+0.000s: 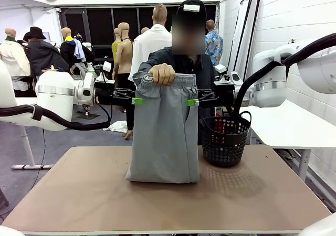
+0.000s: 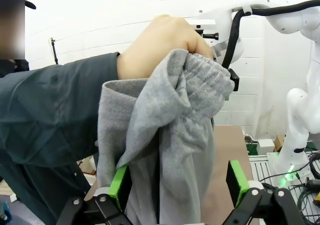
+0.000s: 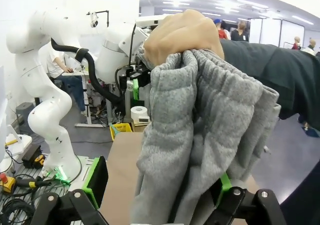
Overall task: Fold the training pants.
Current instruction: Release the ends of the Training pants and then grab the overlapped ends.
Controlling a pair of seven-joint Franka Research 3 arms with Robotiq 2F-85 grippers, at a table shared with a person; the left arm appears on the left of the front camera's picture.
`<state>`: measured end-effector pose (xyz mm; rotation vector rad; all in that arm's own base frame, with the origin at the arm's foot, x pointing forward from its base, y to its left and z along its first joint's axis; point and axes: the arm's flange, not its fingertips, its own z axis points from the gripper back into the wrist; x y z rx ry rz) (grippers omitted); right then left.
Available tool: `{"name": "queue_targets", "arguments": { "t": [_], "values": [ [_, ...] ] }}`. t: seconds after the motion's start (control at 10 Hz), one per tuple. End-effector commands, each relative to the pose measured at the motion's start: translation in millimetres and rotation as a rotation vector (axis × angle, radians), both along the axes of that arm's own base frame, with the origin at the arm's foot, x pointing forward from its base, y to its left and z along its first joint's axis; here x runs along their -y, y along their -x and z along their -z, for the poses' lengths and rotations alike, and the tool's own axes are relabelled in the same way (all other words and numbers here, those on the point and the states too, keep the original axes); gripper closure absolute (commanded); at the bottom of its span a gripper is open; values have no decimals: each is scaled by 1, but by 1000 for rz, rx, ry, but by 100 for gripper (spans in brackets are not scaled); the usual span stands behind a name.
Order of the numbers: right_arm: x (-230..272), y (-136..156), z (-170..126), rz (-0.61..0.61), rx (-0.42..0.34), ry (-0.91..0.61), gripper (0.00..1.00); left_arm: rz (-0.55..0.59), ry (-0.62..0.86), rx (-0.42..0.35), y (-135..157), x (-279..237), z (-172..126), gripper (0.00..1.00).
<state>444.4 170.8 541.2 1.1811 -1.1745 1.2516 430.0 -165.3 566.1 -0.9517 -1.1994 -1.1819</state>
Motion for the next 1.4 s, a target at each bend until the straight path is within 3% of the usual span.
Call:
{"name": "queue_targets", "arguments": {
  "t": [0.0,0.8,1.3],
  "values": [
    [7,10,0,29,-16,33,0,-50,28,-17,9,-4,2,0],
    [26,24,-2,223,17,-15,0,-189,47,30,14,-4,4,0],
    [24,26,0,148,-88,-61,0,-176,56,13,9,-5,7,0]
  ]
}}
